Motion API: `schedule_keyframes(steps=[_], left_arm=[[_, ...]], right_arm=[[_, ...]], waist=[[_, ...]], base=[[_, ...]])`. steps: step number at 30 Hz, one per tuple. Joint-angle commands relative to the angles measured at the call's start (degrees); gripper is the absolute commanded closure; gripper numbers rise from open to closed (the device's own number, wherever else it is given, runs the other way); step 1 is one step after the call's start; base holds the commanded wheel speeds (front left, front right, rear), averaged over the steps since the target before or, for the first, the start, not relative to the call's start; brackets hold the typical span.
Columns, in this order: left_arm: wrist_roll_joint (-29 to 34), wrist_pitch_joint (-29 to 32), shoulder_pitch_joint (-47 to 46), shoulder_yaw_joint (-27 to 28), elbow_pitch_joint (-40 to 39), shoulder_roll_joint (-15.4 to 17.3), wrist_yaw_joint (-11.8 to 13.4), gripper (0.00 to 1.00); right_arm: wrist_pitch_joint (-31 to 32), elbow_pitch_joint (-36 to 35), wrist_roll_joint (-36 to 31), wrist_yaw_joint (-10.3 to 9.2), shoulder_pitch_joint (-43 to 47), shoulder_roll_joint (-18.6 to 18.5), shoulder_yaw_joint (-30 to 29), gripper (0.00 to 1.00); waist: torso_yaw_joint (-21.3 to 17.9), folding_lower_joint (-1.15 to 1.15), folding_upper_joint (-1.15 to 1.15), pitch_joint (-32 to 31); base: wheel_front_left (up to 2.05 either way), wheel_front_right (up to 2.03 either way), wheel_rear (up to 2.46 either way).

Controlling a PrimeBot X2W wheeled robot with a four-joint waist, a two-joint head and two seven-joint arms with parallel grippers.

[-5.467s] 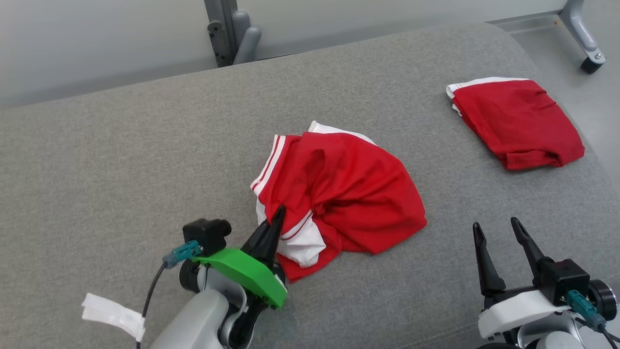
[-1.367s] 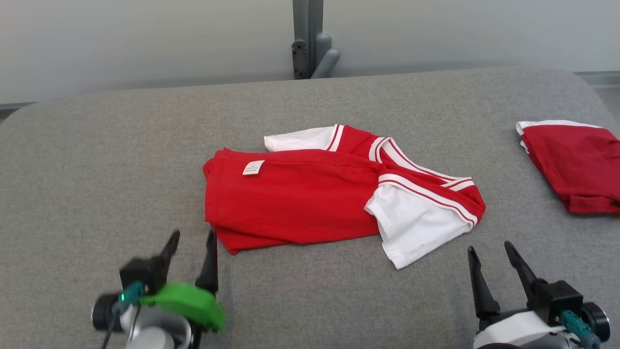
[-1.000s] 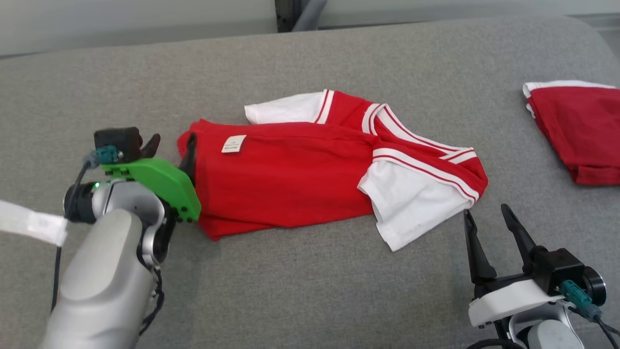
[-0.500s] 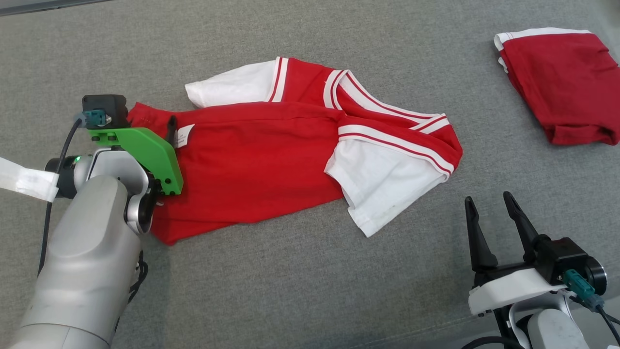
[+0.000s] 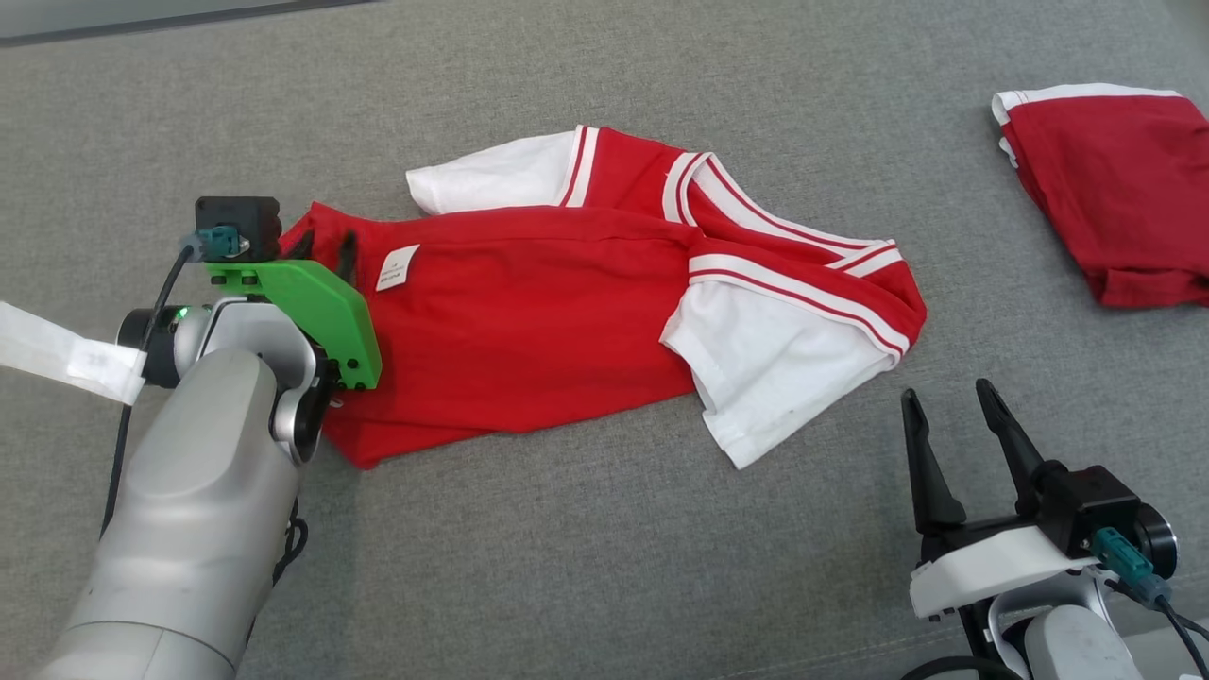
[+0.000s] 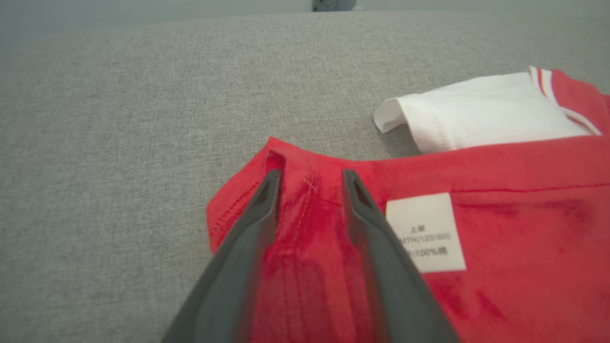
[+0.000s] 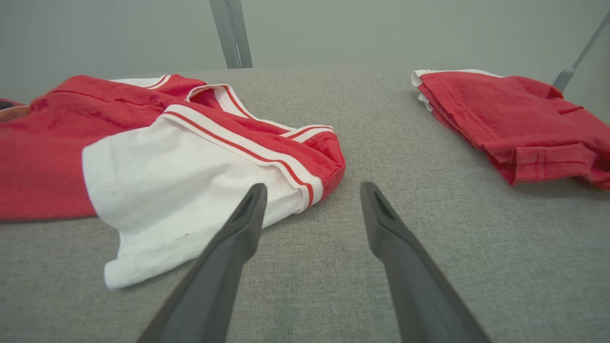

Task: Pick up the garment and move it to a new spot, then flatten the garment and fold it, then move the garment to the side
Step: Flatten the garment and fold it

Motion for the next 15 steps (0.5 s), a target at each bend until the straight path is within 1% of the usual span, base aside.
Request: schedule_keyframes(steps=[1,5,9,12,15], left_arm=[[-0.1,-0.3,-0.6,-0.2,0.6,-0.2,-0.3,1.0],[-0.2,-0.1,-0.7,-0.8,1.6,-0.6,-1.0,1.0],[-0.5,-1.2,-1.5,-0.9,1.4,-0.4,-2.0,1.0],[-1.4,-2.6,-1.6,-0.4,-0.7,-0.6,-2.9,1.0],[-2.9,-4.0,0.5,0.1,-5.2,-0.7,-4.1,1.0]], right_arm=[[-0.1,0.2,-0.2,-0.08,0.3,-0.1,0.1,0.0],[-0.1,0.3,-0.2,-0.08,0.3,-0.1,0.2,0.0],[-0.1,0.4,0.0,-0.08,0.8,-0.1,0.1,0.0],[-0.1,0.5,0.0,-0.08,1.7,-0.1,-0.3,0.0],[-0.1,0.9,-0.1,-0.08,3.2,-0.1,-0.9,0.0]], waist=[[0.3,0.0,-0.01,-0.2],[0.5,0.0,-0.01,-0.4],[0.6,0.0,-0.01,-0.9],[1.1,0.0,-0.01,-1.9],[1.8,0.0,-0.01,-3.7]], base=[[0.0,0.0,0.0],[0.0,0.0,0.0],[0.0,0.0,0.0],[0.0,0.0,0.0],[0.0,0.0,0.0]])
